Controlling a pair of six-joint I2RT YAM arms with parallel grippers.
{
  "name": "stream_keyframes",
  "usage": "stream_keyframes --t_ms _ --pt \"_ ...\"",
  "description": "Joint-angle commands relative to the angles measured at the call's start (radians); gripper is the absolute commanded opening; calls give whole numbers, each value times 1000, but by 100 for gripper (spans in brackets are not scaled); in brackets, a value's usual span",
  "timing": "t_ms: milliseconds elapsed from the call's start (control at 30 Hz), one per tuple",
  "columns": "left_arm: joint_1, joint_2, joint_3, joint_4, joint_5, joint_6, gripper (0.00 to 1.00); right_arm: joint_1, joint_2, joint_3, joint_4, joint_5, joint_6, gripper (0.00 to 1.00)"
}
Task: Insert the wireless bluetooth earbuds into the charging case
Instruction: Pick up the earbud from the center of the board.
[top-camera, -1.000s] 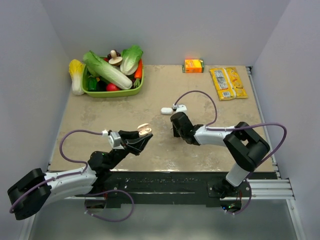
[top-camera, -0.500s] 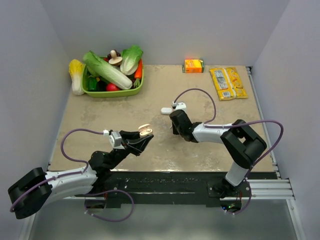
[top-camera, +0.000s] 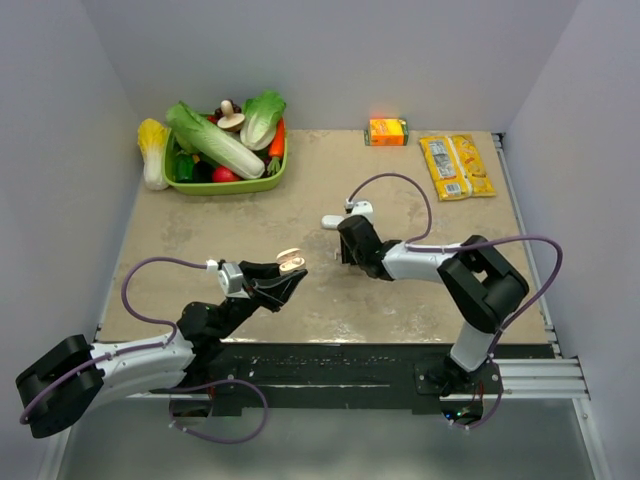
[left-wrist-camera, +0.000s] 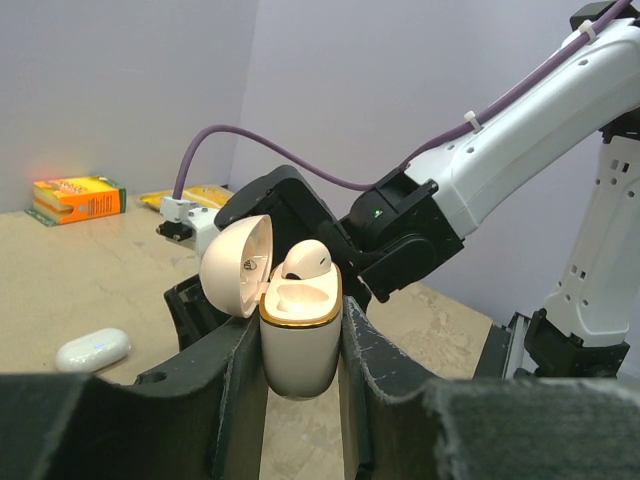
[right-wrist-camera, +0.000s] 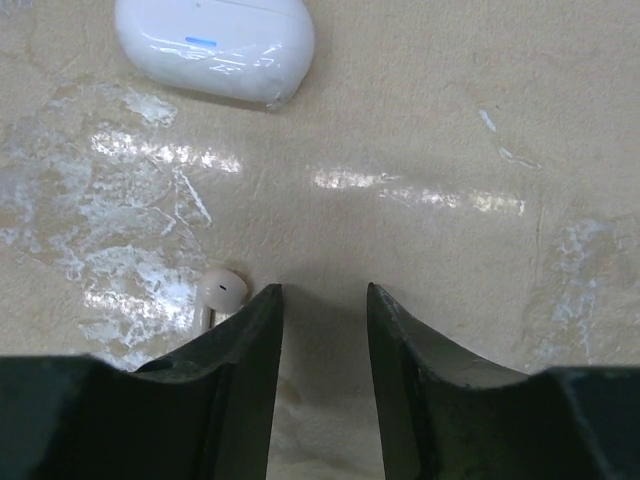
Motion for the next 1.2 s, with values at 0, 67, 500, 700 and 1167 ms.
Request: stream_keyframes --t_ms 0,67,500,700,1167 --pt "-7 -10 -186 432 -13 -13 0 -6 -103 -27 -28 46 99 45" --pt "-6 -15 -188 432 -18 -11 0 -5 -133 -32 -16 24 148 46" --pt "-7 -33 -186 414 -18 -18 0 41 16 152 -114 -72 156 47" --pt "-9 -50 -185 384 -26 -16 0 53 65 182 -143 -19 147 47" --pt "-9 -47 -180 375 -26 -16 0 93 123 174 -201 67 119 45"
